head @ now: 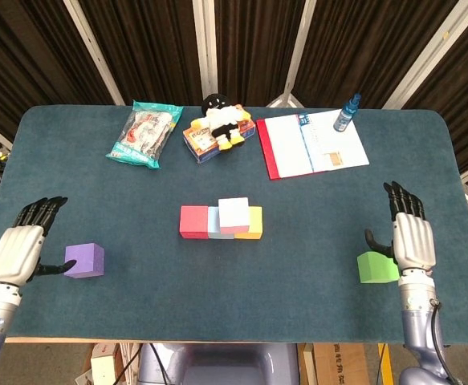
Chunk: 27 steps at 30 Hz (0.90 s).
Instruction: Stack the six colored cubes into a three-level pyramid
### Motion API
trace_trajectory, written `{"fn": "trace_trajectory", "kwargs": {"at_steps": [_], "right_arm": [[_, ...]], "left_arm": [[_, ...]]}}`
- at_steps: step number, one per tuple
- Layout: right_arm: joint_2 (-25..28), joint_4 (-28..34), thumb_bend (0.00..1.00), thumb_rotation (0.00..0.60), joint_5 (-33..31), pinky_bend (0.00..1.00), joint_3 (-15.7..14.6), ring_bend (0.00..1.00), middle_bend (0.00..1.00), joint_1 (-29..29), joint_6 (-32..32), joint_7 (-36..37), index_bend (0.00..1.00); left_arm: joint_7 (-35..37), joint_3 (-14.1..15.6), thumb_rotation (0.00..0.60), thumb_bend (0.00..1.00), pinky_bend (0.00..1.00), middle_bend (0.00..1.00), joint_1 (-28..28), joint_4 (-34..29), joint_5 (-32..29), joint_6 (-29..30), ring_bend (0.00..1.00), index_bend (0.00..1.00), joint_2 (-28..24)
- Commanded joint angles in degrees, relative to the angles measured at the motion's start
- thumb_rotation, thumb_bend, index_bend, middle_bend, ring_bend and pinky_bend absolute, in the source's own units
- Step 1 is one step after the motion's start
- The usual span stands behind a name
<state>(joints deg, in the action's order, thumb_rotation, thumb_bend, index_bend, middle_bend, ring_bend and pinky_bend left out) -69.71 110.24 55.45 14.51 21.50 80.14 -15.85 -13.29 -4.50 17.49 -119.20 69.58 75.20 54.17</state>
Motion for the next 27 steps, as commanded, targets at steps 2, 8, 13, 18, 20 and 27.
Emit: {"fn": "trace_trajectory", "kwargs": {"at_steps": [2, 8, 13, 18, 20, 27], "right_arm": [[0.1, 0.1, 0.36, 0.6, -0.1, 0.0, 0.2, 0.0, 0.0, -0.1, -0.3, 0.4, 0.0], [0.1, 0.5, 0.36, 0.6, 0.0, 0.0, 0.5, 0.0, 0.0, -0.2, -0.8, 1.0, 0.0], [0.0, 0.9, 0.36, 0.6, 0.2, 0.0, 0.5, 0.0, 0.0, -0.3, -1.0, 1.2, 0.0], [0.1, 1.3, 0.36, 0.6, 0.1, 0.0, 0.8, 0.0, 0.0, -0.4, -1.2, 1.5, 0.0], [0.3, 1.3, 0.36, 0.6, 0.1, 0.0, 0.8, 0.0, 0.0, -0.5, -1.3, 1.6, 0.0], [0.5, 1.5, 0.36, 0.6, -0.2, 0.0, 1.1, 0.0, 0.0, -0.6, -1.8, 2.2, 0.0]], "left_arm": [[0.3, 1.3, 0.6, 0.05, 0.0, 0.07, -0.7, 0.4, -0.1, -1.3, 0.0, 0.0, -1.2], [-0.2, 2.8, 0.6, 0.07, 0.0, 0.09, -1.2, 2.2, -1.2, -3.1, 0.0, 0.0, -0.2], [-1.4, 3.0, 0.6, 0.11, 0.0, 0.11, -0.7, 4.4, -2.9, -4.6, 0.0, 0.0, 2.0], [-3.5, 2.8, 0.6, 0.12, 0.0, 0.13, 0.3, 6.1, -5.4, -6.2, 0.0, 0.0, 3.8], [-4.4, 2.7, 0.6, 0.12, 0.0, 0.13, 0.7, 6.6, -6.6, -6.8, 0.0, 0.0, 4.6], [-6.8, 2.6, 0.6, 0.12, 0.0, 0.17, 1.5, 8.6, -10.4, -7.8, 0.0, 0.0, 6.7]]}}
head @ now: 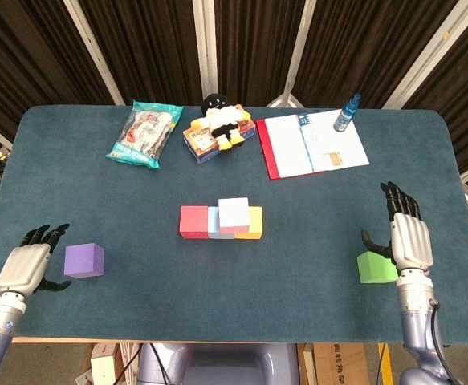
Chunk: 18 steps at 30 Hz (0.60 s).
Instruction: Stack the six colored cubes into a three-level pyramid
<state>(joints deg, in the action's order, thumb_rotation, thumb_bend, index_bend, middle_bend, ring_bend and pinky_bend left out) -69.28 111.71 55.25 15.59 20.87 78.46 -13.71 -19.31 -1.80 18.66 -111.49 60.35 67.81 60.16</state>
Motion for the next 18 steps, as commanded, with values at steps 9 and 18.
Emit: {"fn": "trace_trajectory", "kwargs": {"at_steps": [9, 18], "right_arm": [[0.0, 0.1, 0.36, 0.6, 0.2, 0.0, 0.2, 0.0, 0.0, -0.1, -0.3, 0.6, 0.0], [-0.1, -0.2, 0.36, 0.6, 0.2, 0.0, 0.4, 0.0, 0.0, -0.2, -0.4, 1.0, 0.0]], "left_arm": [[-2.8, -0.7, 0.6, 0.12, 0.0, 0.2, 2.1, 3.4, -5.0, -2.5, 0.0, 0.0, 2.9], [-4.3, -1.3, 0.6, 0.16, 0.0, 0.21, 3.7, 4.9, -7.6, -3.5, 0.0, 0.0, 4.5]]}}
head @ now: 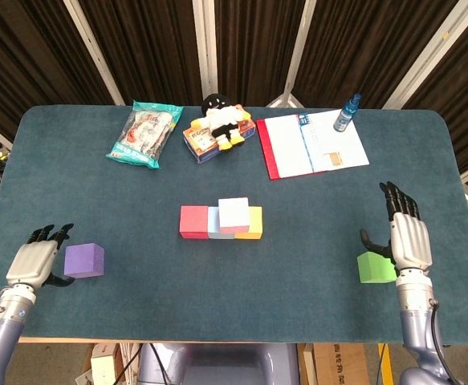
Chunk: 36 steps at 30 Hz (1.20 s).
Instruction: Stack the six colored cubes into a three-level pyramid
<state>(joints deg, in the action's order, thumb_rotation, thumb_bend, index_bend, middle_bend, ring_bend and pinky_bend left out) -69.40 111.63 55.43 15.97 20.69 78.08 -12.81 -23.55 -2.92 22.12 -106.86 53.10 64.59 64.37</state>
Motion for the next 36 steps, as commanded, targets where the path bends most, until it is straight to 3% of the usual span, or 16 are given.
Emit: {"fn": "trace_trajectory", "kwargs": {"at_steps": [1, 7, 25, 36], "right_arm": [[0.0, -0.1, 0.36, 0.6, 0.0, 0.0, 0.1, 0.0, 0.0, 0.0, -0.1, 0.1, 0.0], [0.0, -0.1, 0.36, 0.6, 0.1, 0.0, 0.3, 0.0, 0.0, 0.0, -0.2, 0.4, 0.0], [-0.1, 0.3, 0.36, 0.6, 0.3, 0.0, 0.5, 0.0, 0.0, -0.3, -0.2, 1.2, 0.0], [0.3, 0.8, 0.36, 0.6, 0.3, 0.0, 1.0, 0.0, 0.0, -0.4, -0.2, 2.1, 0.0]], "left_arm": [[-0.1, -0.2, 0.6, 0.18, 0.0, 0.22, 0.4, 0.5, -0.5, -0.5, 0.0, 0.0, 0.4], [-0.8, 0.2, 0.6, 0.22, 0.0, 0.27, 1.7, 1.3, -1.1, -2.5, 0.0, 0.0, 1.0], [-2.2, 0.6, 0.6, 0.26, 0.0, 0.38, 2.5, 1.3, -1.4, -1.1, 0.02, 0.03, 1.5], [-3.2, -2.2, 0.6, 0.27, 0.0, 0.38, 5.0, -4.4, 1.5, 0.5, 0.02, 0.03, -0.9]]}}
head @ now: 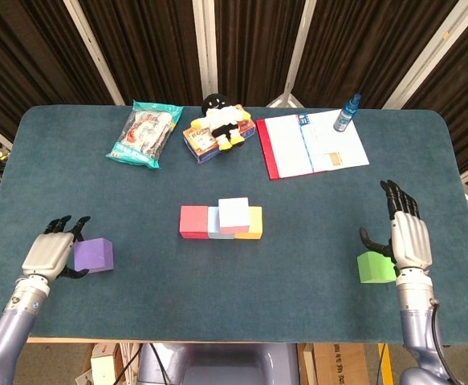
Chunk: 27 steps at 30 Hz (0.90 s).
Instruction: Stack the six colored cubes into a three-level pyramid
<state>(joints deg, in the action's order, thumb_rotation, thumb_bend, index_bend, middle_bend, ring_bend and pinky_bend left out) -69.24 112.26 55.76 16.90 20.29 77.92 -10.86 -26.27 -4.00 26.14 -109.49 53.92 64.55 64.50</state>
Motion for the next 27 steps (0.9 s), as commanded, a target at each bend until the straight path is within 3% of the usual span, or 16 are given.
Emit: {"fn": "trace_trajectory", "kwargs": {"at_steps": [1, 7, 15, 19, 27], "right_arm": [[0.2, 0.2, 0.36, 0.6, -0.1, 0.0, 0.1, 0.0, 0.0, 0.0, -0.1, 0.3, 0.0], [0.7, 1.0, 0.36, 0.6, 0.1, 0.0, 0.3, 0.0, 0.0, -0.1, -0.5, 1.0, 0.0], [1.4, 1.6, 0.36, 0.6, -0.8, 0.0, 0.9, 0.0, 0.0, -0.2, -1.3, 2.6, 0.0], [1.7, 1.3, 0.36, 0.6, -1.9, 0.0, 1.4, 0.0, 0.0, -0.2, -2.1, 3.8, 0.0], [2.1, 0.7, 0.36, 0.6, -3.6, 0.0, 1.7, 0.0, 0.0, 0.0, -3.9, 5.3, 0.0]], "left_arm": [[-0.8, -1.9, 0.6, 0.27, 0.0, 0.38, 1.6, -2.7, 0.8, 0.6, 0.02, 0.03, -1.4], [-2.5, -6.5, 0.6, 0.27, 0.0, 0.38, 5.8, -7.5, -1.5, -0.2, 0.02, 0.03, -3.5], [-5.9, -13.5, 0.6, 0.27, 0.0, 0.38, 15.3, -9.9, -13.6, -3.1, 0.02, 0.03, -3.3], [-8.8, -15.2, 0.6, 0.27, 0.0, 0.38, 20.6, -8.6, -20.5, -3.7, 0.02, 0.03, -1.3], [-13.4, -16.3, 0.6, 0.27, 0.0, 0.38, 28.4, -6.0, -27.0, -1.8, 0.02, 0.03, 3.1]]}}
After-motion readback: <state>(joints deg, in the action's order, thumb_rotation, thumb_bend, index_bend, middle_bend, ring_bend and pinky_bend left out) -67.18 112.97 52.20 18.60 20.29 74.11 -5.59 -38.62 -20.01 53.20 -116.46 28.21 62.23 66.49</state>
